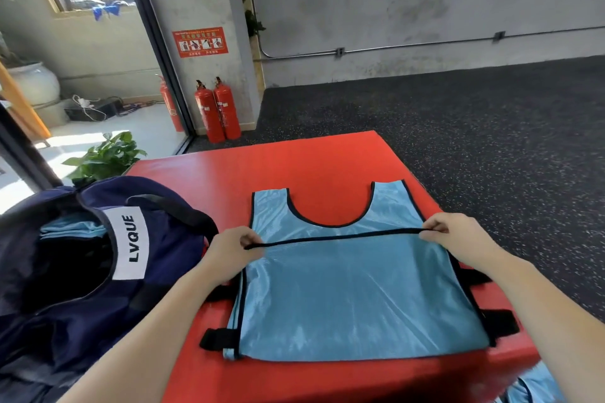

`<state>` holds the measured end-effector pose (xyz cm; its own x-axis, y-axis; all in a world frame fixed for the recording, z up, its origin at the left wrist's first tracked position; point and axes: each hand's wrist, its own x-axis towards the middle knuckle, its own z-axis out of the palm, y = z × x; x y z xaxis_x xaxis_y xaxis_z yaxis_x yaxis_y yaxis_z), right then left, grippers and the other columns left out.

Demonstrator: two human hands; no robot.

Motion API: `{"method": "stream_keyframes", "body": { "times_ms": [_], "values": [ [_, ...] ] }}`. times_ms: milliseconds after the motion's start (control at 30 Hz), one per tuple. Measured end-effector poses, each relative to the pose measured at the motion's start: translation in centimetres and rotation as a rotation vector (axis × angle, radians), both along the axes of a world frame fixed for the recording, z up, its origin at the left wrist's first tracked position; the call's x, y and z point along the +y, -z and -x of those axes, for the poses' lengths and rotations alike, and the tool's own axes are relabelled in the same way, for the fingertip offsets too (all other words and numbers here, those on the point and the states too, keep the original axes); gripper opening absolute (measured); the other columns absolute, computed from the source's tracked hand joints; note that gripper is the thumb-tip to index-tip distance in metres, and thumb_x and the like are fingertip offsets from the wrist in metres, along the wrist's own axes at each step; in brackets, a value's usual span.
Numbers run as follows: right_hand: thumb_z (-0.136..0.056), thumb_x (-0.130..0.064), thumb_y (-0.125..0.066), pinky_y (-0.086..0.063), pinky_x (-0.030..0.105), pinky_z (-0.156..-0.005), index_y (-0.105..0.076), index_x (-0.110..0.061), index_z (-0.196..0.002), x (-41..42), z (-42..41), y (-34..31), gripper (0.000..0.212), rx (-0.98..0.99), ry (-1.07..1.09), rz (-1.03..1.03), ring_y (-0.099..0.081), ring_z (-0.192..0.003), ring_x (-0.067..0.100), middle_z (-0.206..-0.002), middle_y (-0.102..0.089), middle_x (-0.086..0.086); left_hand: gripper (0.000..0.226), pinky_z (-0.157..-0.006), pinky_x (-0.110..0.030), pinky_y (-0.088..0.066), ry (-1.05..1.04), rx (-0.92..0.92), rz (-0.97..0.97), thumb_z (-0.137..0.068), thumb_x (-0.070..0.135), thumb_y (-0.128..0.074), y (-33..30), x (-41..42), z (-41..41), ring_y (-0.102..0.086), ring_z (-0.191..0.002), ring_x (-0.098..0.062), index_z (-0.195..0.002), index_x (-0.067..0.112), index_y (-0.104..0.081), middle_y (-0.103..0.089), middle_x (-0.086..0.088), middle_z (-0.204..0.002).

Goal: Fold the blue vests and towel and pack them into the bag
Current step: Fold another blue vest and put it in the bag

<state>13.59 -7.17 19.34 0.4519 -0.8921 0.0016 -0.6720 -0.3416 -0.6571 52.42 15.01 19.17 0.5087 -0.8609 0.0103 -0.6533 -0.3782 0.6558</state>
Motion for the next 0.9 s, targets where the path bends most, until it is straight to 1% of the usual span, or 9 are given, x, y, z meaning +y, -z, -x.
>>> {"method": "stream_keyframes", "body": {
  "times_ms": [133, 200, 300, 367, 467, 533, 600, 733, 900],
  "values": [
    [-0.082, -0.026, -0.082, -0.048, 0.028, -0.080, -0.075, -0.031, -0.082, -1.7, -0.6, -2.1, 0.009, -0.151, 0.043, 0.021, -0.066, -0.087, 0.005, -0.085, -0.074, -0.011, 0.009, -0.057, -0.010, -0.041, -0.033, 0.073, 0.102, -0.079, 0.030, -0.082, -2.7, -1.2, -1.7, -0.056, -0.060, 0.002, -0.074, 0.031, -0.075, -0.068, 0.017, -0.063],
    [-0.083, -0.024, -0.081, -0.050, 0.030, -0.084, -0.076, -0.029, -0.087, -3.2, -1.5, -2.7, 0.008, -0.236, 0.076, 0.047, -0.067, -0.088, 0.006, -0.087, -0.075, -0.010, 0.011, -0.061, -0.017, -0.042, -0.080, 0.142, 0.211, -0.080, 0.026, -0.083, -4.0, -2.9, -2.1, -0.055, -0.062, -0.002, -0.076, 0.030, -0.075, -0.067, 0.015, -0.061],
    [-0.087, -0.012, -0.076, -0.050, 0.029, -0.090, -0.074, -0.019, -0.103, -5.4, -3.5, -2.1, 0.018, -0.332, 0.110, 0.043, -0.068, -0.094, 0.013, -0.100, -0.075, -0.002, 0.011, -0.064, -0.019, -0.042, -0.138, 0.075, 0.243, -0.083, 0.022, -0.080, -4.0, -6.3, -2.5, -0.059, -0.071, -0.010, -0.079, 0.027, -0.071, -0.066, 0.011, -0.072],
    [-0.087, -0.009, -0.075, -0.048, 0.029, -0.092, -0.072, -0.014, -0.110, -6.5, -4.6, -0.4, 0.024, -0.288, 0.115, 0.028, -0.067, -0.096, 0.018, -0.106, -0.074, 0.004, 0.008, -0.067, -0.017, -0.043, -0.169, 0.064, 0.208, -0.086, 0.018, -0.076, -2.5, -8.0, -3.1, -0.064, -0.085, -0.017, -0.090, 0.023, -0.071, -0.069, 0.005, -0.085],
    [-0.088, -0.017, -0.076, -0.046, 0.028, -0.090, -0.072, -0.016, -0.110, -6.7, -5.2, 2.3, 0.023, -0.088, 0.104, 0.007, -0.064, -0.095, 0.017, -0.102, -0.070, 0.002, 0.028, -0.083, -0.025, -0.046, -0.132, 0.000, 0.016, -0.090, 0.022, -0.072, 0.6, -8.3, -3.4, -0.063, -0.102, -0.021, -0.117, 0.017, -0.067, -0.069, -0.003, -0.111],
    [-0.088, -0.020, -0.076, -0.043, 0.025, -0.085, -0.072, -0.019, -0.107, -6.7, -5.1, 3.2, 0.019, -0.057, 0.097, 0.025, -0.062, -0.092, 0.015, -0.099, -0.069, -0.001, 0.039, -0.096, -0.028, -0.043, -0.121, -0.050, -0.015, -0.089, 0.024, -0.074, 2.2, -7.7, -3.1, -0.061, -0.114, -0.021, -0.124, 0.013, -0.065, -0.067, -0.003, -0.120],
    [-0.088, -0.022, -0.075, -0.042, 0.024, -0.081, -0.072, -0.025, -0.101, -6.5, -4.9, 3.2, 0.013, -0.042, 0.084, 0.035, -0.062, -0.088, 0.011, -0.096, -0.070, -0.004, 0.040, -0.100, -0.028, -0.041, -0.124, -0.052, 0.015, -0.089, 0.023, -0.074, 3.2, -6.9, -2.8, -0.060, -0.119, -0.021, -0.127, 0.012, -0.065, -0.067, -0.003, -0.124],
    [-0.087, -0.028, -0.077, -0.042, 0.027, -0.076, -0.072, -0.026, -0.089, -5.5, -3.8, 2.6, 0.006, 0.025, 0.058, 0.023, -0.062, -0.086, 0.007, -0.087, -0.069, -0.011, 0.031, -0.088, -0.022, -0.039, -0.100, -0.087, 0.011, -0.089, 0.024, -0.073, 3.2, -5.0, -2.5, -0.061, -0.106, -0.015, -0.119, 0.017, -0.068, -0.070, 0.003, -0.112],
    [-0.083, -0.036, -0.080, -0.047, 0.025, -0.074, -0.075, -0.027, -0.078, -3.3, -2.1, 2.2, 0.012, 0.056, 0.024, -0.042, -0.068, -0.082, 0.007, -0.074, -0.074, -0.012, 0.011, -0.070, -0.013, -0.038, -0.111, -0.079, 0.027, -0.088, 0.023, -0.073, 2.7, -1.3, -1.4, -0.063, -0.084, -0.005, -0.097, 0.029, -0.071, -0.070, 0.014, -0.089]
  ]
}}
